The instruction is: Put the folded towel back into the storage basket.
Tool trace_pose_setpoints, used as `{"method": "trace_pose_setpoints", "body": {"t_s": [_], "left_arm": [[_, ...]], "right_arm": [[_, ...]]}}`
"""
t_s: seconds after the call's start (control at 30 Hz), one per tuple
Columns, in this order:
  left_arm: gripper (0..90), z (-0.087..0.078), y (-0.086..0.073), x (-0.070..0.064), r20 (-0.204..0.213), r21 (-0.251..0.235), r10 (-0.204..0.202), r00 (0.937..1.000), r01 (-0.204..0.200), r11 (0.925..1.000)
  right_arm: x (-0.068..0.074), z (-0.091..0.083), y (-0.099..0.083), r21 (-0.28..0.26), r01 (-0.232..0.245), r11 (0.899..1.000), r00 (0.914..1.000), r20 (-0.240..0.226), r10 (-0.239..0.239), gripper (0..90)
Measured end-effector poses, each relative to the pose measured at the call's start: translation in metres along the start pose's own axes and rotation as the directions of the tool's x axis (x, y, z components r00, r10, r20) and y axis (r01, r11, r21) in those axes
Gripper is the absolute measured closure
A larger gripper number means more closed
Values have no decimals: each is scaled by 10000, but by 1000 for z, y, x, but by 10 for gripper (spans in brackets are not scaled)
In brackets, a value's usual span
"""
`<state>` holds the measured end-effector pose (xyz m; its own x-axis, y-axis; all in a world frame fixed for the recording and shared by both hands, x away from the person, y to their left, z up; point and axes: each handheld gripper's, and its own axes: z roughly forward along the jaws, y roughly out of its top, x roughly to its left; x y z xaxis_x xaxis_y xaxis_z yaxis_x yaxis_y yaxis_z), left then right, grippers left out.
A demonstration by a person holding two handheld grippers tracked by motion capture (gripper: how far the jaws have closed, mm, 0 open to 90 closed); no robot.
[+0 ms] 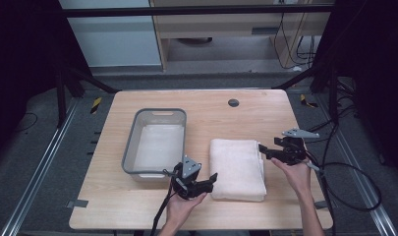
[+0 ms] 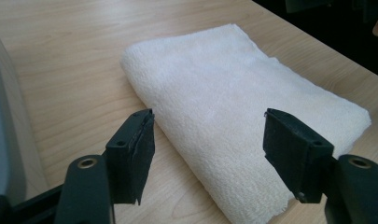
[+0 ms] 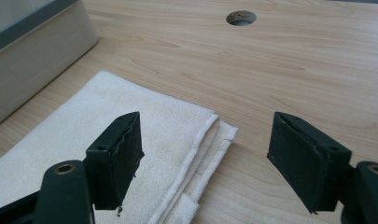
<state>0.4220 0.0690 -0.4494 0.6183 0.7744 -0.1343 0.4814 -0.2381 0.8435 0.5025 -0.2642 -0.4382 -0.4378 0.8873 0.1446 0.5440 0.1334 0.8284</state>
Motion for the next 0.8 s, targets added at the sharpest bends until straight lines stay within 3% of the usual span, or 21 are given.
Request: {"method": "trace_pose_setpoints", "body": {"t_s": [0.53, 0.8], "left_arm": [[287, 29, -17, -6, 126, 899, -75, 9999, 63, 9959], [248, 33, -18, -2, 291, 956, -531, 9982, 501, 9942]], "right_arm": [[1, 20, -10, 707, 51, 9975, 10000, -45, -48, 265], [0, 35, -18, 1063, -2, 9943, 10000, -55, 8, 271]]}}
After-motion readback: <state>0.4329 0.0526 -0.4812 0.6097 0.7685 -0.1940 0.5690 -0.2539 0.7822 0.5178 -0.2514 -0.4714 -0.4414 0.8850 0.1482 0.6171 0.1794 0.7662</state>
